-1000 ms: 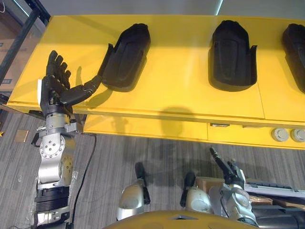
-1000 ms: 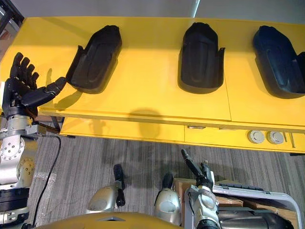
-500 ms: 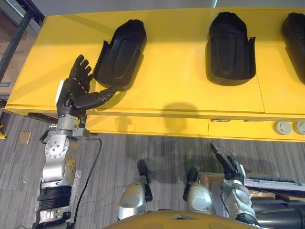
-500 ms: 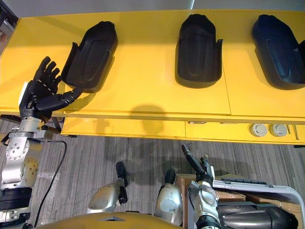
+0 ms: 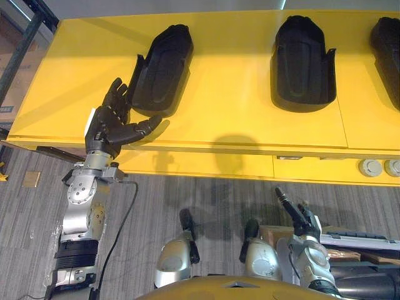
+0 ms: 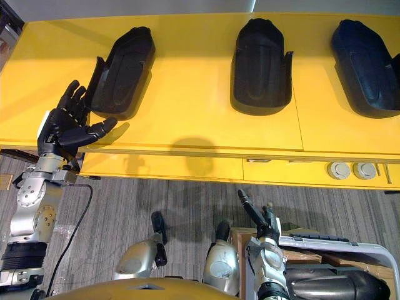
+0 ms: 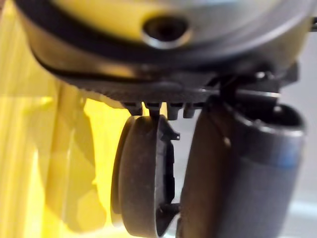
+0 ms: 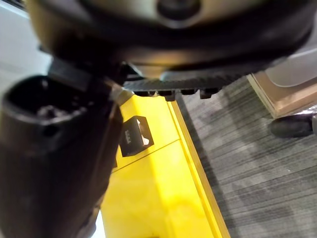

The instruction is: Walk over and take three plastic housings, then place them on the shelf

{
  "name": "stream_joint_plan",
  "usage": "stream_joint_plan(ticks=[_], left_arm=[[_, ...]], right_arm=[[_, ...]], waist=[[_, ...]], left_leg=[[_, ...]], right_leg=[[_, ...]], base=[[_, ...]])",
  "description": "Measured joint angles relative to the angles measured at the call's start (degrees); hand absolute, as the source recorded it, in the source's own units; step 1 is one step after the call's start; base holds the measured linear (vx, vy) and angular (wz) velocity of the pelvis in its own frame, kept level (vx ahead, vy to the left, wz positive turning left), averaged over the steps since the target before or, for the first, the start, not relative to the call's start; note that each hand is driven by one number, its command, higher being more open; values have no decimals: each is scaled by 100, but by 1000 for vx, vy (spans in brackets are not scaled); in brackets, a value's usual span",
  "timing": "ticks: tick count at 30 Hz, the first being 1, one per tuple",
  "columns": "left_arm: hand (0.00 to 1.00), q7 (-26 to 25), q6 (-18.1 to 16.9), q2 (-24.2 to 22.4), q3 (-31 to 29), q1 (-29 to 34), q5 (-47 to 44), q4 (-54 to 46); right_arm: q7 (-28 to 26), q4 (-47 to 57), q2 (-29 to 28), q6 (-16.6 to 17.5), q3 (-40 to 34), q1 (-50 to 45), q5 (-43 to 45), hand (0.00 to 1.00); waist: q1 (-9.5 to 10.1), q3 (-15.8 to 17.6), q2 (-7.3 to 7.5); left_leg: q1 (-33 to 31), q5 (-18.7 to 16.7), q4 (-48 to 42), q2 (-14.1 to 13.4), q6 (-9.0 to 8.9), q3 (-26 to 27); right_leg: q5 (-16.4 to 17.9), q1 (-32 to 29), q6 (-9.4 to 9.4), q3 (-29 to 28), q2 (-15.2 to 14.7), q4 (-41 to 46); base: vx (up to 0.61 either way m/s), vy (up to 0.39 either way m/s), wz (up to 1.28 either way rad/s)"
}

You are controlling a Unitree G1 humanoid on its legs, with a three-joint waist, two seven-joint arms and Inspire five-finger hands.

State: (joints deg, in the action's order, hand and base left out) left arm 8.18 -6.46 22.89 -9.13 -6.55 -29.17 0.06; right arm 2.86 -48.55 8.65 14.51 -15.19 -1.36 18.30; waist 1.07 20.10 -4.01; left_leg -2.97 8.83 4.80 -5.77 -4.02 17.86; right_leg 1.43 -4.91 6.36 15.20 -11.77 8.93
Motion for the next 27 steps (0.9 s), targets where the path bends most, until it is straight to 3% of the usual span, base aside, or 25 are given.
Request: stream_joint_plan(ticks=[12,27], left_arm=[[100,403,72,0,201,-22,-244,-86],[100,181,180,1,260,-12,-269,-248]], right_arm=[[4,1,0,-13,1,3,0,100],[2,0,0,-21,-6,5,1,100]], waist=[[-1,3,6],[-6,5,8]], left_leg=[[0,0,0,5,0,1],[-1,0,0,7,0,-3]], right_leg=[[-1,1,2,0,-4,-1],[-1,1,2,3,-5,0]], base=[[0,0,0],[0,0,0]])
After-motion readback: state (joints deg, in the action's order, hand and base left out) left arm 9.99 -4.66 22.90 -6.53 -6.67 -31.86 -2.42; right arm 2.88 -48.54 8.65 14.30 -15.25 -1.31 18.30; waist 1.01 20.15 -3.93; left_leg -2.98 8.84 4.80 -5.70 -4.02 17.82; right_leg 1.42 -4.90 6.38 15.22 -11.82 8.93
